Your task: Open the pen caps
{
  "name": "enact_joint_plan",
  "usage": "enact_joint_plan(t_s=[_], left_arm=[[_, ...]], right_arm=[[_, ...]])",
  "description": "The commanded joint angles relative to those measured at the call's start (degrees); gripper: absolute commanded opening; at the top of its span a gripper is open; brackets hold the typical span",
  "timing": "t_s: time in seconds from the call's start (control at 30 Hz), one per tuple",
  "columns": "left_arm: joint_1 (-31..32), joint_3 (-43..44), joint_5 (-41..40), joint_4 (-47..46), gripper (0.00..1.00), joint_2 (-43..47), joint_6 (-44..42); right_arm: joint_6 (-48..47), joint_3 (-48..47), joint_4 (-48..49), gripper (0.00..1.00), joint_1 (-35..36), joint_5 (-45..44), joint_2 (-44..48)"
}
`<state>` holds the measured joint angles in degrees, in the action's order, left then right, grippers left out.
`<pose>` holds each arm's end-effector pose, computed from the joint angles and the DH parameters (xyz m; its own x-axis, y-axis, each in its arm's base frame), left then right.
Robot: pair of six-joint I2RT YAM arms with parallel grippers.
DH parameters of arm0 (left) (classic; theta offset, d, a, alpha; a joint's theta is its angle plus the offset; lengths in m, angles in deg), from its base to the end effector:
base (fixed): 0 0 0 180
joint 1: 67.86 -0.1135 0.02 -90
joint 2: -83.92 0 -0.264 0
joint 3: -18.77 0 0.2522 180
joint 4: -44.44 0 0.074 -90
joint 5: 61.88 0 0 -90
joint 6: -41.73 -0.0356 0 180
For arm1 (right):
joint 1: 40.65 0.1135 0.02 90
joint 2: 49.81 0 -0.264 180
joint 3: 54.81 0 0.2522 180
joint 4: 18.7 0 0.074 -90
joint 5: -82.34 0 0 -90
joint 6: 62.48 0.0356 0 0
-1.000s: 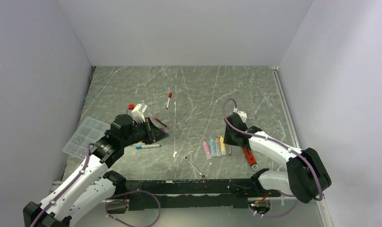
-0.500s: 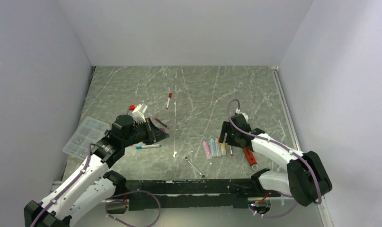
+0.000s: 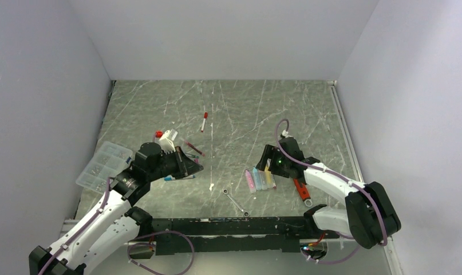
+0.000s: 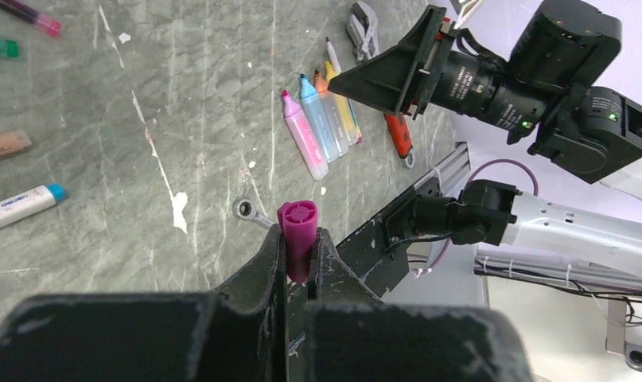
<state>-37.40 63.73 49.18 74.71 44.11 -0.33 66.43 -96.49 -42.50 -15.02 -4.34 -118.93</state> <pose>0.1361 -0.0949 0.2596 -0.8046 -0.3306 -0.4933 0.2331 0.5882 -0.7744 0.1959 0.0963 0.1585 -0.8388 0.2930 -0.4588 0.0801 0.9000 0.4284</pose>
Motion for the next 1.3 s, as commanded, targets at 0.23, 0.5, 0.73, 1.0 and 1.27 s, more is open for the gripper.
enact_joint_plan(t_s=[0.23, 0.5, 0.73, 1.0, 1.27], left_arm=[[0.04, 2.95, -20.11, 19.78, 0.0, -0.18, 4.59], [0.04, 1.6, -41.83, 33.95, 0.0, 2.03, 16.99], [-3.64, 6.91, -49.66, 38.86, 0.09, -7.45, 15.11], [-14.37, 4.61, -46.89, 33.09, 0.23, -17.08, 14.83], [-17.89, 6.11, -44.42, 30.11, 0.43, -26.54, 15.11]], right_arm=[[1.49, -1.88, -6.02, 0.84, 0.02, -3.16, 12.12], [0.72, -2.03, -3.28, 0.84, 1.07, 1.07, 21.97], [1.1, 1.59, 0.29, 0.82, 5.8, 1.27, 22.55], [1.2, 2.22, 3.51, 0.82, 10.31, -0.24, 20.69], [-0.73, -1.26, 2.05, 0.82, 14.58, -2.17, 19.44]])
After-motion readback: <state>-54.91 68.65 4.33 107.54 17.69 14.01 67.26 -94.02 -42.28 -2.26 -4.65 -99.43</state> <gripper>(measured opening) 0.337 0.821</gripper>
